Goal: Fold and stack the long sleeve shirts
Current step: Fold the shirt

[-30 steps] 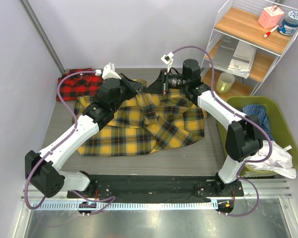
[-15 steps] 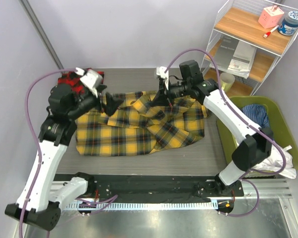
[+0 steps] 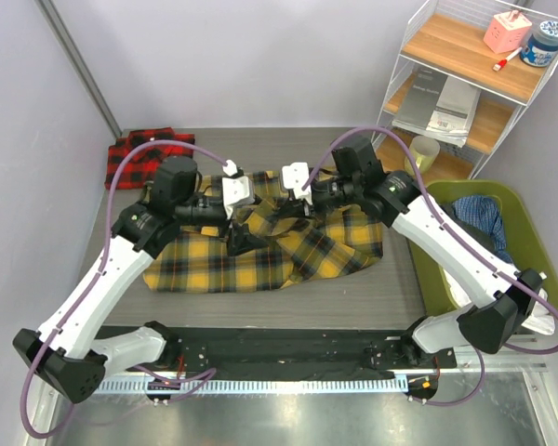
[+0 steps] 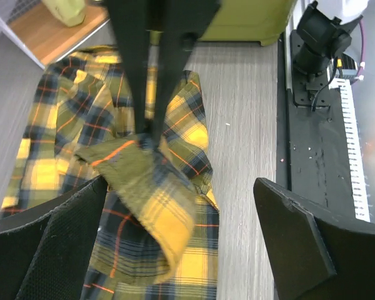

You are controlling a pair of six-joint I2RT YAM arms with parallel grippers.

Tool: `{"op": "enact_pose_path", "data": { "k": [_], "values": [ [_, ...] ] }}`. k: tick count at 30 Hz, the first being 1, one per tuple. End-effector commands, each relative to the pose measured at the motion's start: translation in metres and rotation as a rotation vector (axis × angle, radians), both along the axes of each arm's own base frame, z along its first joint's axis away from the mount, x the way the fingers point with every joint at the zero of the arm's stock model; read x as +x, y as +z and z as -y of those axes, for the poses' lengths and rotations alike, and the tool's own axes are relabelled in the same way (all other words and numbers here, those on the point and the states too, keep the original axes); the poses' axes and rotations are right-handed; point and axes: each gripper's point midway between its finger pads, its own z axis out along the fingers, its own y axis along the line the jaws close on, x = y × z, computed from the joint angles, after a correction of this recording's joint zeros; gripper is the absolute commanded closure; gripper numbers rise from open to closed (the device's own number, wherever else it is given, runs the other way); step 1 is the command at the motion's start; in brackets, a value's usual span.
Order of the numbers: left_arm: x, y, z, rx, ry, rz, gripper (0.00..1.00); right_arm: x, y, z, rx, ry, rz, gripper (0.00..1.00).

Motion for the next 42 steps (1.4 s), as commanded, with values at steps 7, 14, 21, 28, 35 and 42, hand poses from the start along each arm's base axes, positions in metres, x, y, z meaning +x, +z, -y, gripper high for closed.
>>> {"op": "enact_pose_path", "data": {
  "k": [7,14,21,28,35,42],
  "values": [
    [0.033,0.011,-0.001,0.037,0.108,0.125,0.8,0.001,0.049,-0.002,0.138,-0.032,0.112,0.99],
    [0.156,0.051,-0.044,-0.103,0.739,0.003,1.0,0.037,0.056,0.019,0.161,-0.309,0.076,0.15],
    [0.191,0.054,-0.069,-0.191,1.1,-0.217,1.0,0.088,0.066,0.081,0.263,-0.645,-0.043,0.0],
    [0.069,0.093,0.011,-0.201,0.314,-0.236,1.0,0.121,0.05,0.143,0.244,-0.863,-0.146,0.0],
    [-0.109,0.06,0.045,-0.055,-0.163,-0.394,1.0,0.115,0.0,0.179,0.084,-0.909,-0.225,0.0],
    [-0.181,0.034,0.044,0.021,-0.358,-0.482,0.99,0.081,-0.036,0.177,-0.033,-0.79,-0.292,0.0]
  ]
}}
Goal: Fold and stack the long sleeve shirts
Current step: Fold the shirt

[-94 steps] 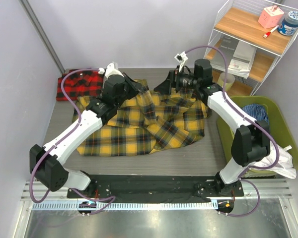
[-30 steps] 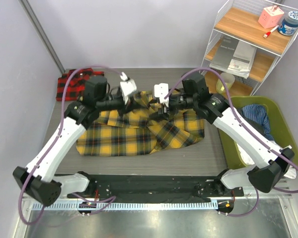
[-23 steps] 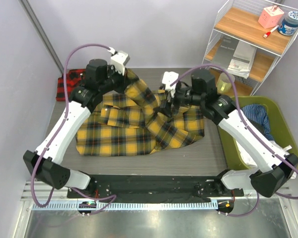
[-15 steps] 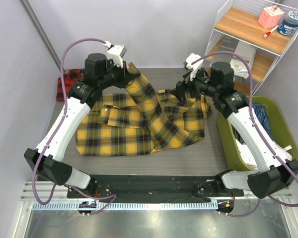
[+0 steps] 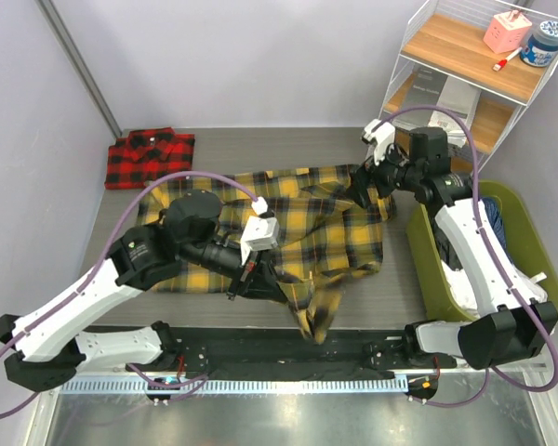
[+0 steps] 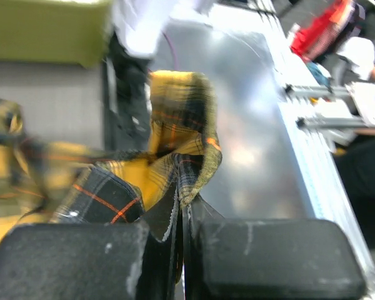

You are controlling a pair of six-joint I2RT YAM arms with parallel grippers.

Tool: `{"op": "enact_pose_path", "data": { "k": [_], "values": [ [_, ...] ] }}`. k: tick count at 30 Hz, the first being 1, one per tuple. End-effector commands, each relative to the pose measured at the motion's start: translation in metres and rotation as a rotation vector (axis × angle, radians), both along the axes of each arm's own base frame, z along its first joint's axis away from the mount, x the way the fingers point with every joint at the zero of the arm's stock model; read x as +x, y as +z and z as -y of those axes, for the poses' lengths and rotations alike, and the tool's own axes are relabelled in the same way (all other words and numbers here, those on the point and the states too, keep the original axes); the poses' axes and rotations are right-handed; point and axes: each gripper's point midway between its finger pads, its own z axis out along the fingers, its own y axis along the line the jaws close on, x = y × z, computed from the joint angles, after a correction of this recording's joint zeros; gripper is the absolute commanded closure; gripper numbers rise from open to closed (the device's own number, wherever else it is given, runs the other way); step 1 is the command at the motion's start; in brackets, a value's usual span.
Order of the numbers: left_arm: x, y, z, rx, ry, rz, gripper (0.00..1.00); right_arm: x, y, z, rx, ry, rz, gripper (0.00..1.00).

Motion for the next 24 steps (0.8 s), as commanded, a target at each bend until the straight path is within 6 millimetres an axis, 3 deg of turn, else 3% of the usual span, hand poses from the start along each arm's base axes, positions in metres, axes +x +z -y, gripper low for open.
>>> {"op": "enact_pose_path", "data": {
  "k": [1,5,7,8,10,12,13,14,15,16,17,18,19,20,21,24],
  "values": [
    [-0.021,-0.015,0.005,0.05,-0.105,-0.086,0.99,-0.035,-0.017,-0.006,-0.026,0.133,-0.07,0.01],
    [-0.034,-0.02,0.017,0.041,-0.161,0.032,0.88,-0.056,-0.039,-0.013,-0.035,0.242,-0.161,0.04],
    [-0.041,-0.023,0.025,0.032,-0.206,0.105,0.76,-0.066,-0.053,-0.014,-0.046,0.297,-0.215,0.06],
    [-0.045,-0.02,0.025,0.022,-0.233,0.135,0.62,-0.07,-0.057,-0.014,-0.054,0.318,-0.229,0.07],
    [-0.051,-0.018,0.022,-0.017,-0.276,0.228,0.55,-0.08,-0.07,-0.011,-0.085,0.358,-0.26,0.08],
    [-0.042,-0.026,0.025,0.004,-0.226,0.253,0.55,-0.085,-0.077,-0.008,-0.107,0.369,-0.277,0.1],
    [-0.015,-0.037,0.028,0.074,-0.073,0.275,0.59,-0.089,-0.082,-0.005,-0.129,0.379,-0.292,0.1],
    [-0.003,-0.045,0.024,0.105,-0.018,0.28,0.7,-0.092,-0.086,-0.003,-0.142,0.388,-0.305,0.11],
    [0.025,-0.067,0.013,0.164,0.066,0.254,0.75,-0.096,-0.089,-0.001,-0.157,0.404,-0.313,0.12],
    [0.035,-0.077,0.006,0.171,0.078,0.235,0.77,-0.105,-0.097,0.003,-0.184,0.43,-0.336,0.14],
    [0.045,-0.08,-0.007,0.158,0.114,0.243,0.76,-0.109,-0.1,0.005,-0.199,0.448,-0.336,0.14],
    [0.07,-0.113,-0.027,0.233,0.191,0.222,0.73,-0.114,-0.105,0.006,-0.22,0.47,-0.346,0.15],
    [0.082,-0.125,-0.041,0.261,0.213,0.277,0.7,-0.126,-0.117,0.013,-0.27,0.524,-0.366,0.18],
    [0.092,-0.141,-0.057,0.31,0.235,0.302,0.69,-0.132,-0.123,0.015,-0.296,0.548,-0.376,0.19],
    [0.1,-0.164,-0.088,0.398,0.275,0.269,0.69,-0.138,-0.128,0.015,-0.322,0.576,-0.372,0.22],
    [0.116,-0.192,-0.138,0.513,0.29,0.294,0.68,-0.147,-0.151,0.018,-0.411,0.628,-0.34,0.26]
  ]
}}
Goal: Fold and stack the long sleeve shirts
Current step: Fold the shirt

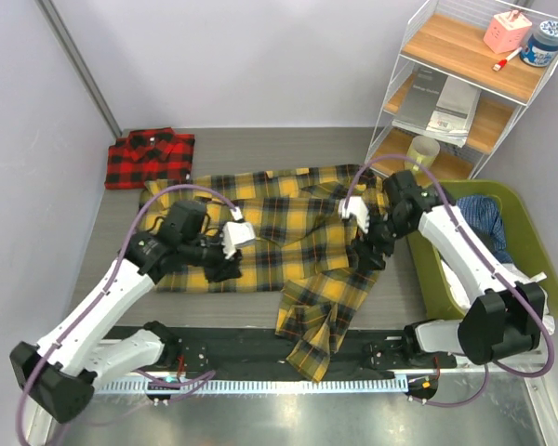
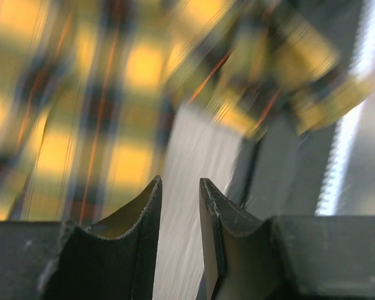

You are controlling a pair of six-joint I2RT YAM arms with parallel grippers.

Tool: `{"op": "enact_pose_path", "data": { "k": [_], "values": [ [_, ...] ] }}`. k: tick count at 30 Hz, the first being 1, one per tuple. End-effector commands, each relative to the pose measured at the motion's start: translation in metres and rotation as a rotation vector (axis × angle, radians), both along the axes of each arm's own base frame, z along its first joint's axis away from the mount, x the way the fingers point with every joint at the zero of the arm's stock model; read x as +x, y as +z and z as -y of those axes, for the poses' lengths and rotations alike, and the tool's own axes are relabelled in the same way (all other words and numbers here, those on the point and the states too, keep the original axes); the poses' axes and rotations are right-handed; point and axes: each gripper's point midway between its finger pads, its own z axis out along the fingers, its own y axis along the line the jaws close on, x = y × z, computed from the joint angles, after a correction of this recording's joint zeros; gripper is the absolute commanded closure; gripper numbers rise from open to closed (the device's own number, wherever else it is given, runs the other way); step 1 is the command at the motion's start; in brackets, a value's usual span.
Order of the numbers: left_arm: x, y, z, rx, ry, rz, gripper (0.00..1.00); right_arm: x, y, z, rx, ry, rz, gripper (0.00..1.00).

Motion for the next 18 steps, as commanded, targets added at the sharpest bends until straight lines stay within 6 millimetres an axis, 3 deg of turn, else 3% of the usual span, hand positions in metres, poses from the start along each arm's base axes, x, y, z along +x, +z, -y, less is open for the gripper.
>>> {"op": "enact_pose_path", "data": {
  "k": [1,5,7,11,18],
  "values": [
    [-0.001,-0.042,-0.079,0.198,-0.032,-0.011,0.66,-0.03,-0.031,0.01,-0.115,0.183,0.042,0.28],
    [0.002,-0.062,-0.127,0.243,0.023,-0.165,0.59,-0.048,-0.058,0.007,-0.186,0.316,0.068,0.34],
    [-0.003,-0.068,-0.136,0.235,0.028,-0.266,0.54,-0.059,-0.071,0.008,-0.202,0.377,0.078,0.35],
    [0.006,-0.082,-0.16,0.235,0.113,-0.309,0.51,-0.072,-0.089,0.006,-0.218,0.461,0.102,0.35],
    [0.012,-0.12,-0.192,0.344,0.096,-0.225,0.49,-0.063,-0.119,-0.007,-0.238,0.504,0.158,0.33]
  ]
}}
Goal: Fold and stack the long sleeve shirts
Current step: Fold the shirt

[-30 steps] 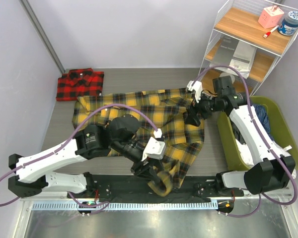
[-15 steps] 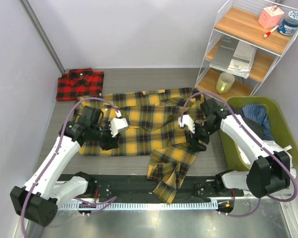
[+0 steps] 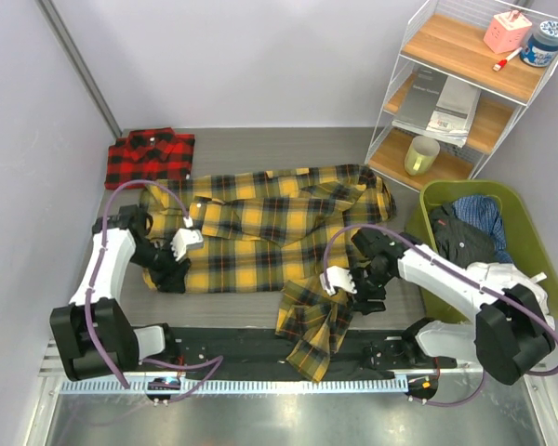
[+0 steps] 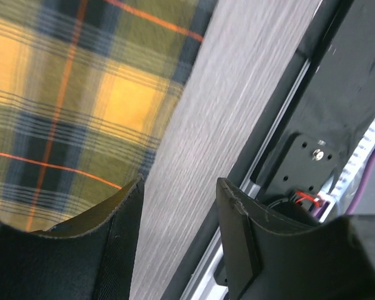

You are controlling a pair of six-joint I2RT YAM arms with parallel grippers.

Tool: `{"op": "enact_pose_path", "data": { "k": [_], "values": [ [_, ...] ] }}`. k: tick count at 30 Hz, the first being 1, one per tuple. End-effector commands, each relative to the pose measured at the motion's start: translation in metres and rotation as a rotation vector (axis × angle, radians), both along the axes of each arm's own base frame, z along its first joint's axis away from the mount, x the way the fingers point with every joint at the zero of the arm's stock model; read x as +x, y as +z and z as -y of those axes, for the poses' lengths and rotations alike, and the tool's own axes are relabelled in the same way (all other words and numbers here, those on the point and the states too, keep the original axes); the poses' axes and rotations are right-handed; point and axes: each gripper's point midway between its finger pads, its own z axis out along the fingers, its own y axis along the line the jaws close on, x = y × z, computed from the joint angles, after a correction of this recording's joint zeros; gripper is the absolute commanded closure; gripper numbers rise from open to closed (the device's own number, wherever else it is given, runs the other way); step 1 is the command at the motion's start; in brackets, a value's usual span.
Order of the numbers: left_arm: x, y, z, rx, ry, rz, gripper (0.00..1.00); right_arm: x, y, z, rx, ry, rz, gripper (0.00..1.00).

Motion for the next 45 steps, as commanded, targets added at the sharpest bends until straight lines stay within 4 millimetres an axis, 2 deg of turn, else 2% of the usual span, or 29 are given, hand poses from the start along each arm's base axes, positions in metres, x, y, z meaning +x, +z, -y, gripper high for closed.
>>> {"op": "enact_pose_path", "data": {
  "k": [1,2,5,6,8,9,10,14,16,19,22,25,28,29,32,33,34,35,37,38,40,41,42,45],
  "values": [
    [-0.006,-0.019,-0.019,0.063,-0.116,0.052,0.49,0.026,-0.013,-0.013,0.022,0.042,0.116,0.33],
    [-0.006,-0.022,-0.024,0.065,-0.112,0.044,0.49,0.027,-0.017,-0.014,0.014,0.044,0.111,0.34],
    [-0.003,-0.027,-0.039,0.069,-0.121,0.059,0.49,0.028,-0.023,-0.015,0.003,0.061,0.116,0.52],
    [-0.005,-0.029,-0.041,0.058,-0.137,0.048,0.49,0.026,-0.025,-0.014,-0.002,0.061,0.113,0.65],
    [-0.004,-0.031,-0.048,0.056,-0.185,0.067,0.5,0.024,-0.027,-0.011,-0.012,0.061,0.117,0.8],
    [-0.003,-0.033,-0.049,0.051,-0.193,0.06,0.5,0.023,-0.027,-0.009,-0.011,0.056,0.123,0.93],
    [0.001,-0.034,-0.049,0.049,-0.201,0.076,0.5,0.022,-0.027,-0.008,-0.013,0.05,0.124,0.97],
    [0.005,-0.039,-0.044,0.014,-0.253,0.111,0.49,0.02,-0.021,-0.006,-0.016,0.03,0.126,0.99],
    [0.003,-0.046,-0.048,0.032,-0.291,0.105,0.5,0.021,-0.016,-0.008,-0.007,0.008,0.126,0.99],
    [-0.002,-0.063,-0.055,0.079,-0.327,0.103,0.49,0.023,-0.008,-0.011,0.01,-0.02,0.132,0.99],
    [0.001,-0.08,-0.059,0.124,-0.33,0.147,0.47,0.025,-0.002,-0.012,0.024,-0.039,0.154,0.99],
    [-0.004,-0.092,-0.061,0.147,-0.347,0.152,0.5,0.027,0.003,-0.012,0.031,-0.068,0.166,0.99],
    [-0.006,-0.093,-0.059,0.142,-0.34,0.155,0.66,0.028,0.01,-0.014,0.049,-0.097,0.18,0.99],
    [-0.007,-0.091,-0.059,0.139,-0.333,0.155,0.76,0.028,0.012,-0.014,0.055,-0.103,0.186,0.99],
    [-0.004,-0.086,-0.056,0.126,-0.303,0.158,0.83,0.025,0.013,-0.009,0.041,-0.104,0.187,0.99],
    [-0.007,-0.085,-0.054,0.11,-0.307,0.139,0.82,0.022,0.012,-0.007,0.034,-0.079,0.182,0.97],
    [-0.004,-0.082,-0.055,0.108,-0.306,0.141,0.8,0.019,0.011,-0.005,0.027,-0.054,0.178,0.89],
    [-0.004,-0.081,-0.054,0.1,-0.303,0.131,0.73,0.016,0.008,-0.003,0.024,-0.015,0.178,0.72],
    [-0.003,-0.079,-0.054,0.085,-0.289,0.102,0.69,0.017,0.003,-0.005,0.021,0.001,0.177,0.57],
    [-0.003,-0.079,-0.055,0.083,-0.273,0.089,0.64,0.02,0.003,-0.008,0.029,0.006,0.175,0.45],
    [-0.003,-0.079,-0.055,0.078,-0.268,0.074,0.6,0.015,-0.004,-0.01,0.008,0.033,0.116,0.35],
    [-0.003,-0.079,-0.055,0.078,-0.271,0.075,0.59,0.009,-0.005,-0.008,-0.008,0.043,0.079,0.25],
    [-0.003,-0.079,-0.055,0.078,-0.274,0.081,0.58,0.009,-0.005,-0.009,-0.011,0.059,0.065,0.22],
    [-0.003,-0.08,-0.055,0.084,-0.283,0.094,0.58,0.007,-0.016,-0.007,-0.034,0.079,0.055,0.23]
  ]
}}
